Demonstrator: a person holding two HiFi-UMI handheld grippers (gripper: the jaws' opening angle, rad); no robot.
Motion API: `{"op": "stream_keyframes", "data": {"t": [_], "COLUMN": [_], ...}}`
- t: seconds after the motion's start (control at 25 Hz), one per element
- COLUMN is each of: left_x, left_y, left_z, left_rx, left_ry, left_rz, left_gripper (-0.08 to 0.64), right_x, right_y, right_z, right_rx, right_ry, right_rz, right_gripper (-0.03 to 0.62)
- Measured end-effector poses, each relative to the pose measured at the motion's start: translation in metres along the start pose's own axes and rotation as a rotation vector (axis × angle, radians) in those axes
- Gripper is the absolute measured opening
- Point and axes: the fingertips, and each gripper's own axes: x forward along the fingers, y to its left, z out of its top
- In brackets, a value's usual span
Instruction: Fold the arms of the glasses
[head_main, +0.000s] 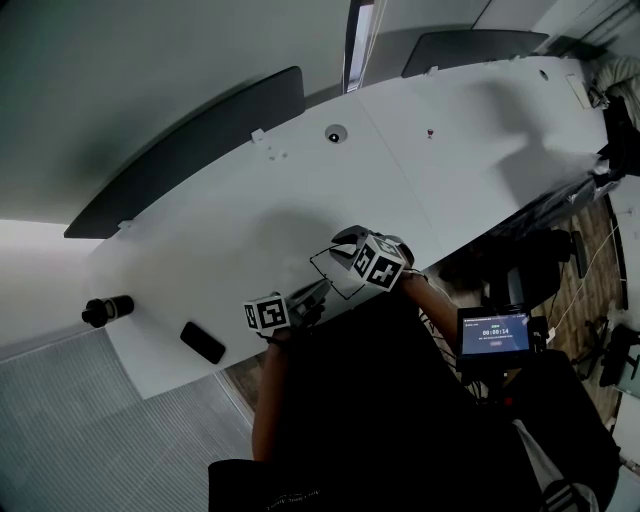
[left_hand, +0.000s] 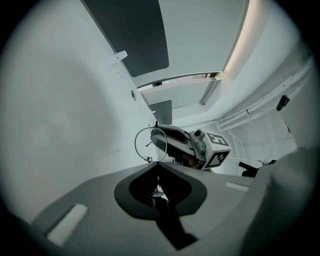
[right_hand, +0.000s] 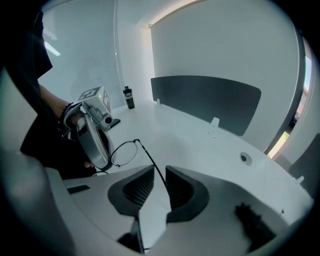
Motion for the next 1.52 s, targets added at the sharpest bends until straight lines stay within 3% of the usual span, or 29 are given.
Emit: {"op": "stream_keyframes", "data": {"t": [0.32,0.56,0.72,0.84,1.04,1.12,1.24,1.4,1.52], "left_x": [0.001,0.0,0.0,0.0,-0.004,-0.006,-0.004,-0.002,0.001], "left_y": [0.002,0.006,0.006,0.006,0.008,0.006,0.0,-0.001,-0.005], "left_z": [0.0,0.0,-0.001,-0.001,0.0,0.0,-0.001,-0.002,-0.002], "left_rx": [-0.022,-0.073,-0.085,-0.106,-0.194,-0.265,-0.321,-0.317,-0.302], "left_ry": [0.002,-0.009,-0.002,-0.004,-0.054,-0.069,-0.071,-0.037,-0.01], "left_rz": [-0.013,-0.032,-0.039,-0.047,-0.088,-0.116,-0.143,-0.148,-0.166], "left_gripper": [0.011,0.011,0.011,0.011,0.011,0.011,0.011,0.011,0.011], "right_x": [0.001,-0.001,-0.003,-0.005,-0.021,-0.032,-0.05,-0.05,-0.037], "right_y": [-0.006,-0.003,-0.012,-0.019,-0.039,-0.043,-0.04,-0.012,-0.004], "right_z": [-0.003,-0.001,0.004,0.01,0.014,0.01,-0.009,-0.044,-0.058], "right_rx": [-0.025,-0.125,-0.162,-0.146,-0.032,-0.025,-0.09,-0.228,-0.258], "right_ry": [0.01,-0.005,-0.001,-0.024,-0.128,-0.164,-0.164,-0.032,0.046], "right_rz": [0.017,0.089,0.053,0.021,0.004,0.028,0.111,0.261,0.306], "right_gripper": [0.075,0.075,0.077,0.077,0.077,0.075,0.075,0.075,0.075]}}
